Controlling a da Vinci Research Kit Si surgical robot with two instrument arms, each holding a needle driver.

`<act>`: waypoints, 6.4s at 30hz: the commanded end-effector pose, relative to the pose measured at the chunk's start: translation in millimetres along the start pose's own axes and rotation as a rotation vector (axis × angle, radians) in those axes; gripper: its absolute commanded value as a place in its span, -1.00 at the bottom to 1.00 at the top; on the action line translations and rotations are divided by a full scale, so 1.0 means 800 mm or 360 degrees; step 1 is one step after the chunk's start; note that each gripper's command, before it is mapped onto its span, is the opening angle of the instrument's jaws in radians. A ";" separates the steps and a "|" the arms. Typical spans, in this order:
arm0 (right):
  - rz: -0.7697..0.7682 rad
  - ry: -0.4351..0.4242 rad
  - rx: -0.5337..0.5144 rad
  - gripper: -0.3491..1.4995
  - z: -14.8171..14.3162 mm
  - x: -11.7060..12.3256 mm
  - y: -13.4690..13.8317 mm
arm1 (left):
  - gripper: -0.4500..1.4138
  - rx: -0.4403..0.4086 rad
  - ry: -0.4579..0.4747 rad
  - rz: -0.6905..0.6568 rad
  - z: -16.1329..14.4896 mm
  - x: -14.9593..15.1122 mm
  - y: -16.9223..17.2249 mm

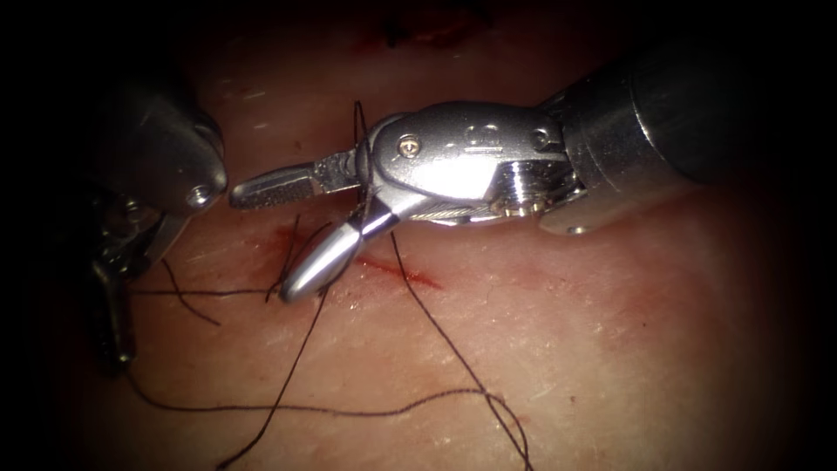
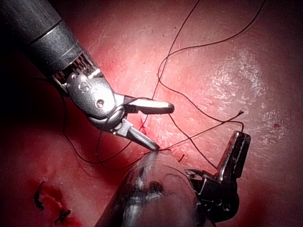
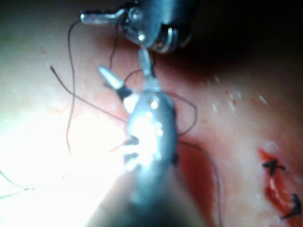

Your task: Wound Closure

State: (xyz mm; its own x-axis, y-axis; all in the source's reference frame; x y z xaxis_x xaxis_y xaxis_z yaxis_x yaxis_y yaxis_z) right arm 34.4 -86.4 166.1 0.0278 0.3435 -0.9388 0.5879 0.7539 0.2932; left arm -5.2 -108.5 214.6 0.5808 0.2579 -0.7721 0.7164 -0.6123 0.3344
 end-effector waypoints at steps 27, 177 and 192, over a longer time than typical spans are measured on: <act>0.0004 0.0007 0.0004 0.07 0.0015 -0.0006 -0.0005 | -1.00 -0.1025 0.0244 0.0023 0.0021 0.0011 0.0033; 0.0774 0.0654 -0.0884 -1.00 0.0008 -0.0079 0.0114 | -1.00 0.1260 -0.0337 -0.0514 0.0071 -0.0039 -0.0043; 0.0541 0.0496 -0.0380 -1.00 0.0014 -0.0069 0.0080 | -1.00 0.1352 -0.0263 -0.0645 0.0034 0.0001 -0.0020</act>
State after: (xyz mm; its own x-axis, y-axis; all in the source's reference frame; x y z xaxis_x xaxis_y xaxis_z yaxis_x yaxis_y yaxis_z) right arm 38.5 -82.9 172.7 -0.0720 0.7060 -0.7046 0.3955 0.6687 0.6296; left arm -5.9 -107.6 213.1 0.2367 0.4945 -0.8363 0.2904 -0.8574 -0.4248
